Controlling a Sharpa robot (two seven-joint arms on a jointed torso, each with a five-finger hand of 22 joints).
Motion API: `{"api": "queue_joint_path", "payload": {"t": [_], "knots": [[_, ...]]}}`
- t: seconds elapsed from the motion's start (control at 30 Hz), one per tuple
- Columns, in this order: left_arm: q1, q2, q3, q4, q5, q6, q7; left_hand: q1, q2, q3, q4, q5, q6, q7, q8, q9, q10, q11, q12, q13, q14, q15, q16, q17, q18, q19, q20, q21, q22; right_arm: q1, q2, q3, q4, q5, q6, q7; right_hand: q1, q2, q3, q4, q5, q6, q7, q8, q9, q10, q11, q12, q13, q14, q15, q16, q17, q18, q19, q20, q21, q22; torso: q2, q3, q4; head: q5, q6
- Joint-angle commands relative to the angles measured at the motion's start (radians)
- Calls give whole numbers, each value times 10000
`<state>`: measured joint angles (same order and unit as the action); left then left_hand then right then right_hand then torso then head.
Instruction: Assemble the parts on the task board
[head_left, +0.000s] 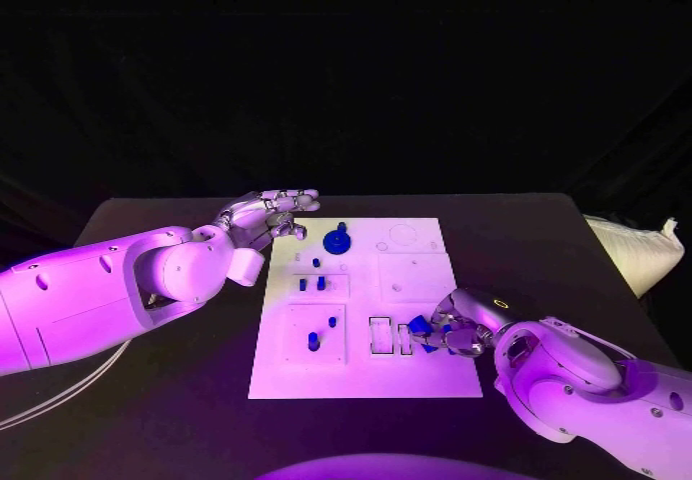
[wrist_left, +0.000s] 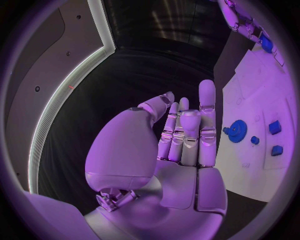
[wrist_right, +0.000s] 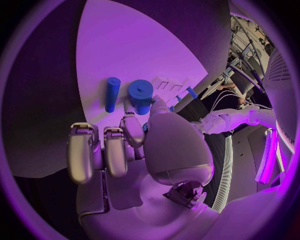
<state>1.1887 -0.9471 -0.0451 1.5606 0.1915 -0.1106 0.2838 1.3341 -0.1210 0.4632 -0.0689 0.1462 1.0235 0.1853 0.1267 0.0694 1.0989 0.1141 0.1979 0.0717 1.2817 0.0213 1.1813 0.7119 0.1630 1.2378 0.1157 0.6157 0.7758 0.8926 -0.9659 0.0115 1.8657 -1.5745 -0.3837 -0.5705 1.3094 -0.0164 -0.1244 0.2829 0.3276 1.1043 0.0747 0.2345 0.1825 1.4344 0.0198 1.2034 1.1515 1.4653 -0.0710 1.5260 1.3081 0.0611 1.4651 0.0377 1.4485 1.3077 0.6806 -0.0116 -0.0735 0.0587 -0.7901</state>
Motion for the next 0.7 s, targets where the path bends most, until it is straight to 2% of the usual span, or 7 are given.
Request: {"api": "queue_joint_path", "payload": {"t": [0.03, 0.2, 0.33, 0.47, 0.7], "knots": [[2, -4, 4, 14, -10, 209, 24, -72, 1, -57, -20, -3, -77, 22, 45, -1, -84, -10, 41, -5, -73, 12, -26, -9, 191, -19, 22, -47, -9, -64, -114, -8, 186, 389, -617, -146, 93, 271, -48, -11, 141, 205, -95, 110, 140, 401, -324, 1358, 2277, 916, -82, 43, 1852, -208, 438, -110, 72, 959, -5, -1, -3, -2, 3], [0, -7, 3, 13, -10, 212, 27, -72, 1, -57, -20, -3, -77, 22, 45, -1, -84, -10, 41, -5, -73, 12, -26, -9, 191, -19, 22, -47, -9, -32, -257, 88, 524, 755, -1283, -50, 73, 352, -79, 19, 353, 256, -131, 117, 211, 437, -358, 1386, 2330, 922, -116, 62, 1885, -213, 449, -145, 87, 980, -5, -2, -6, -24, 28], [-1, -9, 2, 21, -10, 218, 28, -72, 1, -57, -20, -3, -77, 22, 45, -1, -84, -10, 41, -5, -73, 12, -26, -9, 191, -19, 22, -47, -9, -3, -286, 133, 700, 1003, -1539, 10, 68, 371, -102, 22, 480, 257, -140, 106, 243, 444, -368, 1380, 2343, 923, -127, 66, 1891, -213, 451, -160, 88, 982, 7, -2, 4, -45, 27], [-2, -11, 2, 26, -10, 218, 29, -72, 1, -57, -20, -3, -77, 22, 45, -1, -84, -10, 41, -5, -73, 12, -26, -9, 191, -19, 22, -47, -9, 9, -250, 153, 770, 1292, -1468, 28, 60, 390, -113, 26, 541, 260, -143, 100, 261, 448, -372, 1379, 2352, 923, -131, 68, 1895, -215, 454, -166, 92, 988, 5, -9, 19, -39, 21], [-3, -2, 1, 27, -10, 227, 33, -72, 1, -57, -20, -3, -77, 22, 45, -1, -84, -10, 41, -5, -73, 12, -26, -9, 191, -19, 22, -47, -9, 16, 175, 161, 662, 1883, -874, 52, -16, 469, -137, 55, 585, 291, -150, 95, 297, 453, -379, 1353, 2350, 931, -138, 92, 1941, -227, 473, -174, 126, 1039, 0, -8, 8, -9, -8]]}}
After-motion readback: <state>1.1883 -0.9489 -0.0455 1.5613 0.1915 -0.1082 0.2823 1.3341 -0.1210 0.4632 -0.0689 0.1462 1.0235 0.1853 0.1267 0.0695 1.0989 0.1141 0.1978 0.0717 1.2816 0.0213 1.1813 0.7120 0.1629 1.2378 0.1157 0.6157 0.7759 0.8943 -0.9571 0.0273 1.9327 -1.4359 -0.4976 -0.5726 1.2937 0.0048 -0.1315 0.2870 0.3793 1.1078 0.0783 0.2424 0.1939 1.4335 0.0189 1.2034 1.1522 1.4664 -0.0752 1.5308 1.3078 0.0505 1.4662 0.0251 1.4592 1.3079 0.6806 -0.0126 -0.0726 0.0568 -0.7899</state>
